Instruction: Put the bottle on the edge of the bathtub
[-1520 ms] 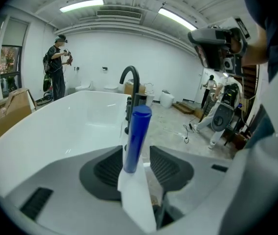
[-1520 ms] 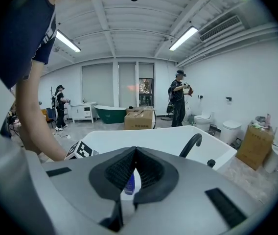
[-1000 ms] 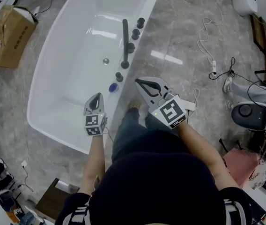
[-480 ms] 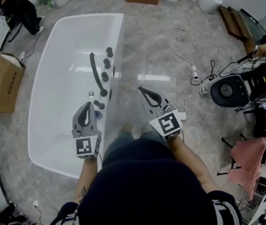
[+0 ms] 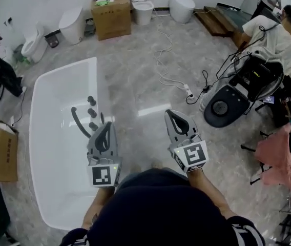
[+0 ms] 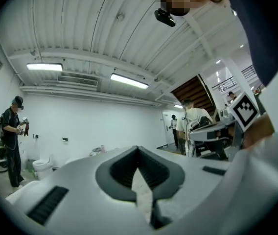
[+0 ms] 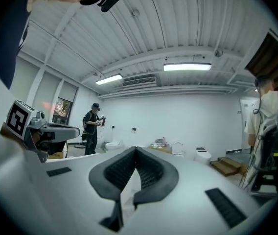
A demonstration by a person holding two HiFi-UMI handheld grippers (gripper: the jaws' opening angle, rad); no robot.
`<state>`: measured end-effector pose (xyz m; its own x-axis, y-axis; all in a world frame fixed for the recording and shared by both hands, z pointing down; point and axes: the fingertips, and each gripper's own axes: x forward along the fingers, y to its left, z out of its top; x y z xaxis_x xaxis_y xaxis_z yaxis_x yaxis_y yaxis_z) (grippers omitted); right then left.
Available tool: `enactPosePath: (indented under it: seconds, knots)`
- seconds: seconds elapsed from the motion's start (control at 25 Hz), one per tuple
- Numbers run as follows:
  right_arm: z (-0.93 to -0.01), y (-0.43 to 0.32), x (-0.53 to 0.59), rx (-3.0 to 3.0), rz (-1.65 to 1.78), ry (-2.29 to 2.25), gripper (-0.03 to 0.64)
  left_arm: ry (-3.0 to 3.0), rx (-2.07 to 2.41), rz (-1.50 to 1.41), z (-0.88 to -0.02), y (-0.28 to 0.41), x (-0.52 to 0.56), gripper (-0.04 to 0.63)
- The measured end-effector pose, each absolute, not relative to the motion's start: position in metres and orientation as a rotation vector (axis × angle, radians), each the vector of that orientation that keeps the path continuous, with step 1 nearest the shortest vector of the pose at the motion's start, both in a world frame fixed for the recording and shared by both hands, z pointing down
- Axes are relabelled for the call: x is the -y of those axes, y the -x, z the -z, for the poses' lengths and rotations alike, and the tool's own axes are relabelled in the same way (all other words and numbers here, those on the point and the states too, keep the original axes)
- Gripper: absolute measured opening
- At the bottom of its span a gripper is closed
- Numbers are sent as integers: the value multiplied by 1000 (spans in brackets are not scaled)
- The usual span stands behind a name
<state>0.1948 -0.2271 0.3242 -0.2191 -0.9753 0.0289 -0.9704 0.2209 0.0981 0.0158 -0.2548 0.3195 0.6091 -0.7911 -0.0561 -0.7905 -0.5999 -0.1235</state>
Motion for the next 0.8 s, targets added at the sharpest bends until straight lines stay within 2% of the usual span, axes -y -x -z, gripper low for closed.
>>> enactPosePath:
  seconds: [0.32, 0.8]
  knots:
    - [-301, -231, 226, 2376, 195, -1945, 17, 2679, -1245, -22, -297, -79, 262, 2]
    - [-307, -248, 242, 2475, 172, -1894, 17, 2611, -1372, -26, -294, -94, 250, 2]
